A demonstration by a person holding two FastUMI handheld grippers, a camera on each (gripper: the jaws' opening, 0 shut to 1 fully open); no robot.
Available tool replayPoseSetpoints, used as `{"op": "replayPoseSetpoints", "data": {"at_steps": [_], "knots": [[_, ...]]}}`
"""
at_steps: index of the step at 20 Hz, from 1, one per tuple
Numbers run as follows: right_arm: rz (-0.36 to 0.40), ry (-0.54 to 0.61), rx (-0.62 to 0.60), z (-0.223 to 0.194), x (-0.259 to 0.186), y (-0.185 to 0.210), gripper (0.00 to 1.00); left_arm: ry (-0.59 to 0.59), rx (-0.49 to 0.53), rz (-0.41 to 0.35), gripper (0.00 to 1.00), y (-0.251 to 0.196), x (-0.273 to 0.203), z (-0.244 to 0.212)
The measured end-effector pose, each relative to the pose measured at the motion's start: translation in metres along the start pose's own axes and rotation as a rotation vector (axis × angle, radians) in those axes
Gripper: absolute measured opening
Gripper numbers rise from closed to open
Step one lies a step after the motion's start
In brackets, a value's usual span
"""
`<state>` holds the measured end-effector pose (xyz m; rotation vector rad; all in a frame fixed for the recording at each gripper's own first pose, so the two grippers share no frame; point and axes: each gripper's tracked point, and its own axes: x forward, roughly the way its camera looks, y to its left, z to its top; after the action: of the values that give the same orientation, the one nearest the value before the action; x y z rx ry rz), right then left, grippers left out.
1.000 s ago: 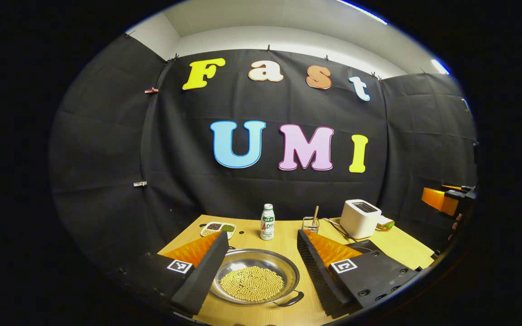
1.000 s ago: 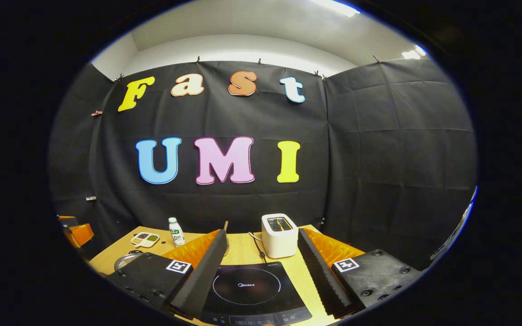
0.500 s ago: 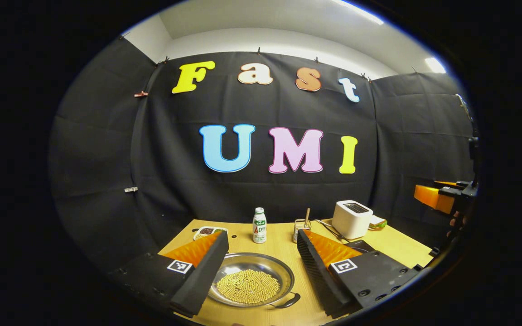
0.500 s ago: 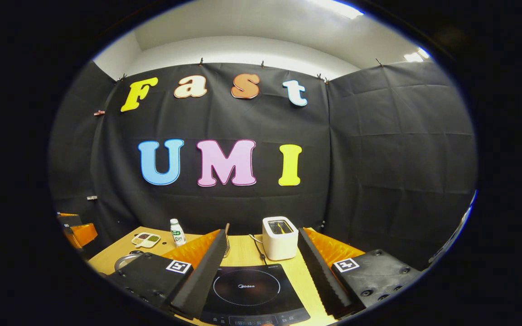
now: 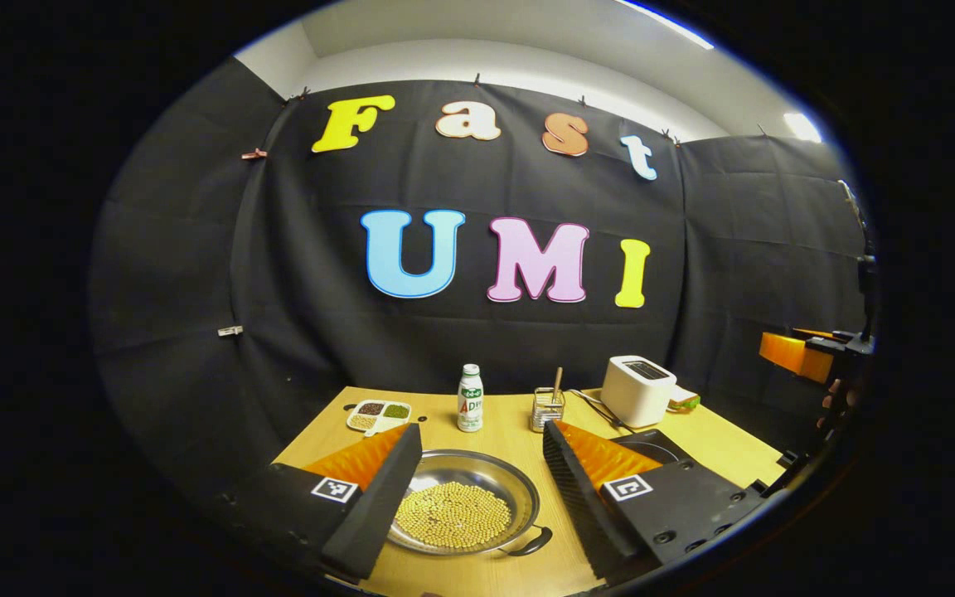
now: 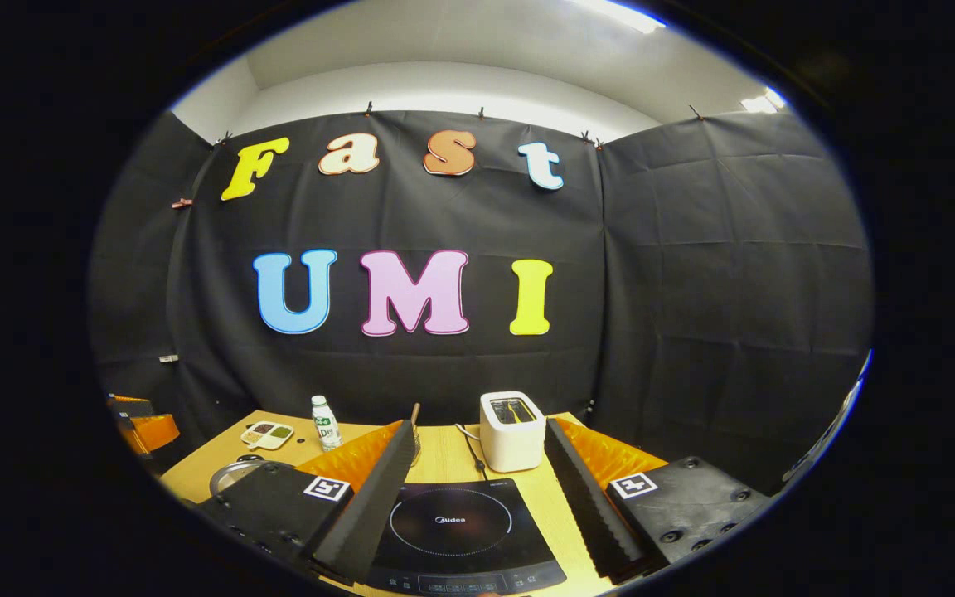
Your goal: First push the handle of the pot to place it horizontally, then grasp the pot with both hands and set it on the induction cooktop.
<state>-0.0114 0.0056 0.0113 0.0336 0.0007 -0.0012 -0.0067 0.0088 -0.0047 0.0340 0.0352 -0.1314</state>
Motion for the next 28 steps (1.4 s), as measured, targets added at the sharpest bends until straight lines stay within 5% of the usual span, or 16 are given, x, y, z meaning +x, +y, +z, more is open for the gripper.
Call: {"op": "replayPoseSetpoints", "data": {"at_steps": [6,17,28], "knots": [[-0.025,0.020,0.010,-0.007,-0.001,-0.006,0.98,0.069,0.038,-0.057,0.72,0.003,0.000,-0.013],[-0.074,0.067,0.004,-0.025,-0.002,-0.021,0.98,0.267,0.001,-0.145,0.11,-0.007,0.013,-0.071],[-0.055,0.128,-0.018,-0.038,0.019,-0.031,0.98,0.549,-0.052,-0.230,0.05,-0.023,0.009,-0.165]]}}
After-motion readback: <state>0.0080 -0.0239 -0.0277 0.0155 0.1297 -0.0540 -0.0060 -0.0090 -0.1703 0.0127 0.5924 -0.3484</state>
